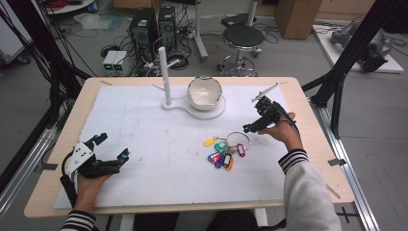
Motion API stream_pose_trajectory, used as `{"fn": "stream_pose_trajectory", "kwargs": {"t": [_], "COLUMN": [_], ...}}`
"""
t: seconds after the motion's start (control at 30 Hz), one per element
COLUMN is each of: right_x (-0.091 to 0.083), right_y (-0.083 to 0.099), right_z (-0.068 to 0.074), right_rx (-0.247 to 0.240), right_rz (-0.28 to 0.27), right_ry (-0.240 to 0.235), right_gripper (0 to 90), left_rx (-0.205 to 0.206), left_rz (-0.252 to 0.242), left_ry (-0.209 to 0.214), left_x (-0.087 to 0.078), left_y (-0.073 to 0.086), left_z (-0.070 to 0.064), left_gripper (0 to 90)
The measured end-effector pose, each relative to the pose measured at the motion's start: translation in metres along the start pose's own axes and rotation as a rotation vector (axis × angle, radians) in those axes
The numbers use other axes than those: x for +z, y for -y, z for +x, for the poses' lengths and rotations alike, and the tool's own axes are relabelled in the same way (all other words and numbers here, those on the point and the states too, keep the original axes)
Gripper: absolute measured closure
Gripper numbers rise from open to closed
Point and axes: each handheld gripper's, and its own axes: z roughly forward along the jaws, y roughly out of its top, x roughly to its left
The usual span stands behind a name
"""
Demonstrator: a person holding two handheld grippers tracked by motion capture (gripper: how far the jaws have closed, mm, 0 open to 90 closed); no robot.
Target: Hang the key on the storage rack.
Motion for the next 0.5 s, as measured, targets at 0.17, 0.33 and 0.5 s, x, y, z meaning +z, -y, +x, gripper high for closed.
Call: {"fn": "stream_pose_trajectory", "kwargs": {"t": [0.17,0.33,0.5], "right_x": [0.014,0.021,0.027], "right_y": [-0.001,-0.002,-0.005], "right_z": [0.003,0.004,0.006], "right_rx": [-0.016,-0.01,-0.036], "right_rz": [0.099,0.147,0.222], "right_ry": [-0.006,-0.006,0.018], "right_gripper": [0.9,0.9,1.6], "left_rx": [0.001,0.005,0.005], "left_rz": [0.0,0.002,0.002], "left_ry": [0.0,0.002,0.001], "left_x": [0.0,0.0,0.0], "left_y": [0.0,0.0,0.0], "left_z": [0.0,0.0,0.0], "left_gripper": [1.7,1.7,1.7]}}
